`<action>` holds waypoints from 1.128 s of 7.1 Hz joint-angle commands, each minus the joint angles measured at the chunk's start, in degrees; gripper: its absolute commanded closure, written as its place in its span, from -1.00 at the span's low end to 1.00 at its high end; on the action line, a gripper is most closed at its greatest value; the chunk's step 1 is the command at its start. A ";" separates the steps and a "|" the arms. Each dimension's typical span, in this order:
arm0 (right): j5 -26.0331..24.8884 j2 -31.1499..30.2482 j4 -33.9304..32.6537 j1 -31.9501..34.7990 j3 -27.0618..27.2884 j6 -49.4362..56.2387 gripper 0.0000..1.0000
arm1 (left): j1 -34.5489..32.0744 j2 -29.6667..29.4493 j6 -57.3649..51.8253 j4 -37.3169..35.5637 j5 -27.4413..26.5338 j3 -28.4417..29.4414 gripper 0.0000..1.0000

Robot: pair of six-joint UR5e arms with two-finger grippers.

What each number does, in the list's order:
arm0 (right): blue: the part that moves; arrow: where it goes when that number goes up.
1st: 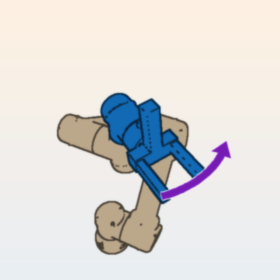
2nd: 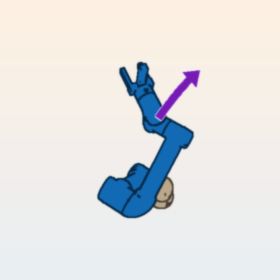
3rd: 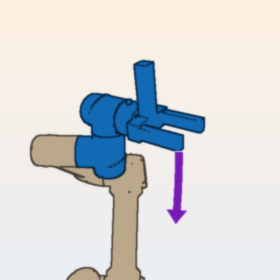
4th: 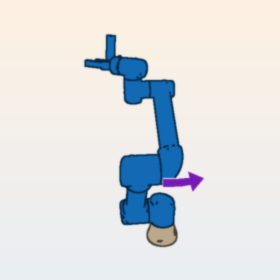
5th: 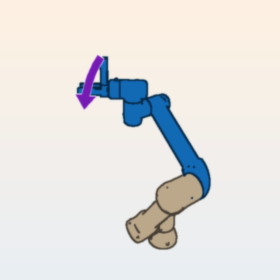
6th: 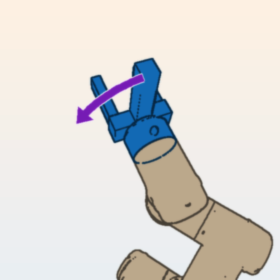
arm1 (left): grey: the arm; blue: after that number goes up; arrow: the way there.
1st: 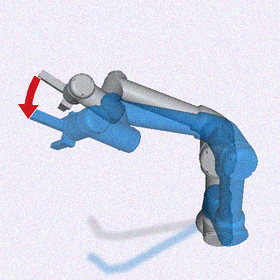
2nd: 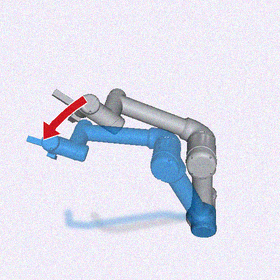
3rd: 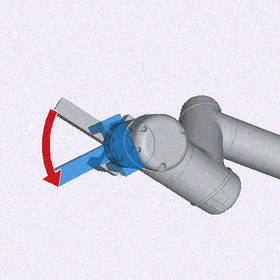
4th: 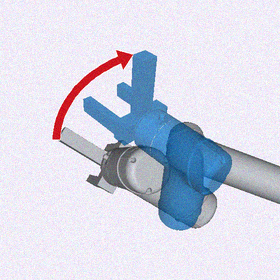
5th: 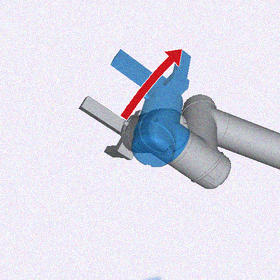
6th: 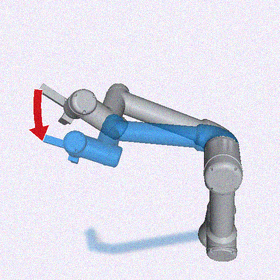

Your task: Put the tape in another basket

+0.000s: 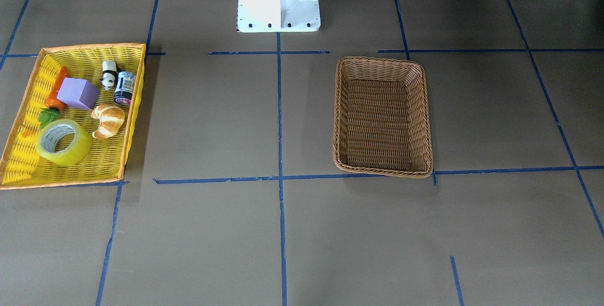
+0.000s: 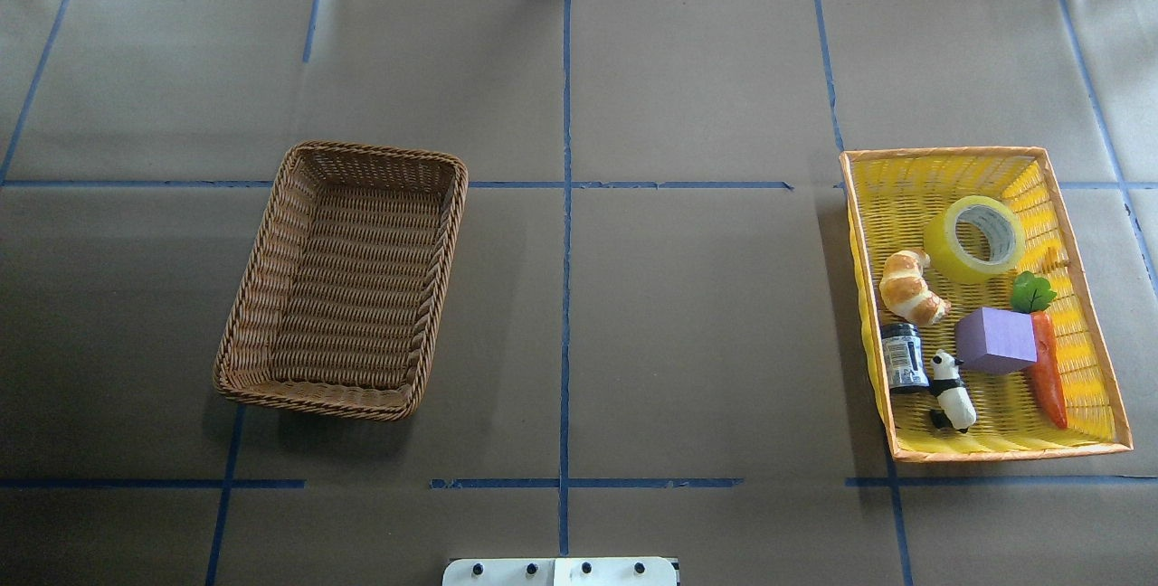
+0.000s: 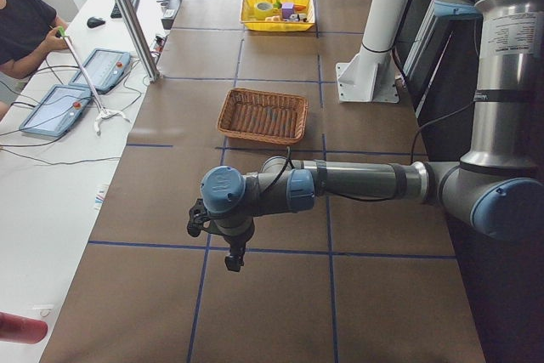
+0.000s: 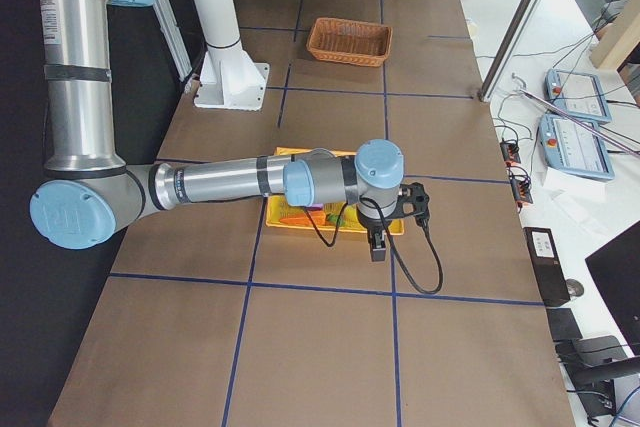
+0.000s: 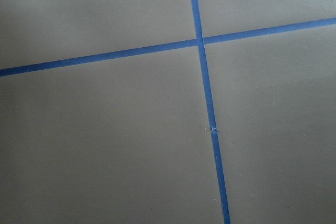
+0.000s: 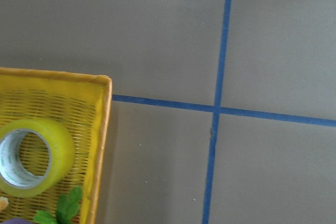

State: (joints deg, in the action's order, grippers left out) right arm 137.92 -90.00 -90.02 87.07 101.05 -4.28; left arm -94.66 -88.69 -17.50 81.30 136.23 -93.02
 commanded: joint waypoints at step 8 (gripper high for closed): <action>-10.55 1.49 27.74 -24.91 -6.62 -35.40 -1.00 | 0.00 -0.08 0.01 0.00 0.09 -0.05 -1.00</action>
State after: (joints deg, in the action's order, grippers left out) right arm 128.73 -88.63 -68.81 64.75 98.33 -35.77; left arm -94.66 -88.75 -17.50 81.30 136.31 -93.11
